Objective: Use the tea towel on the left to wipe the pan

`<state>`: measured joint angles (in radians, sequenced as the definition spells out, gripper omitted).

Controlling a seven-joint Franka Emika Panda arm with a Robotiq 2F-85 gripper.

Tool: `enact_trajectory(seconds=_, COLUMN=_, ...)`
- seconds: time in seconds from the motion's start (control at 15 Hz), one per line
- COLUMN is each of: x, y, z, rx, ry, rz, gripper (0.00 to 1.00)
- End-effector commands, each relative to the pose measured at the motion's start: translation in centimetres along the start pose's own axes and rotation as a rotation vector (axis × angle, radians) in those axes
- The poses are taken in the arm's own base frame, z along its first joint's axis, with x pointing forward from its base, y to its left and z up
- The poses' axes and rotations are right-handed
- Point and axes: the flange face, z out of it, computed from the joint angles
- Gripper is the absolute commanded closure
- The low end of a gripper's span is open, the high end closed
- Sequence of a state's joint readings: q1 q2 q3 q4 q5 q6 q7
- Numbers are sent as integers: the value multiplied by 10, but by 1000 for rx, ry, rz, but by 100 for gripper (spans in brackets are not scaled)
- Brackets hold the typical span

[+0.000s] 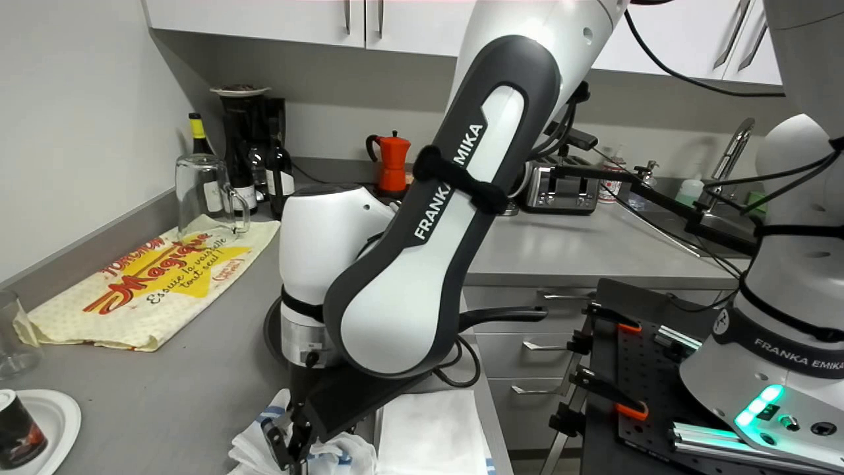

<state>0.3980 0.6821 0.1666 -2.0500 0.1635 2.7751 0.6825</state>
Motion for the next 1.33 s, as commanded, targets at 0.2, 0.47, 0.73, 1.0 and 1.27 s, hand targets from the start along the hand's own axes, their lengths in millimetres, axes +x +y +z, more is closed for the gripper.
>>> enact_trajectory(seconds=0.2, x=-4, y=-3, z=-4, rx=9, ry=-14, rz=-31, gripper=92)
enact_trajectory(seconds=0.47, x=-10, y=-4, z=-19, rx=16, ry=-24, rz=-45, gripper=97)
enact_trajectory(seconds=0.73, x=-19, y=-16, z=-69, rx=49, ry=17, rz=-108, gripper=97)
enact_trajectory(seconds=1.0, x=-12, y=-14, z=-129, rx=19, ry=103, rz=-188, gripper=97)
enact_trajectory(seconds=1.27, x=20, y=42, z=-173, rx=-98, ry=167, rz=-235, gripper=97)
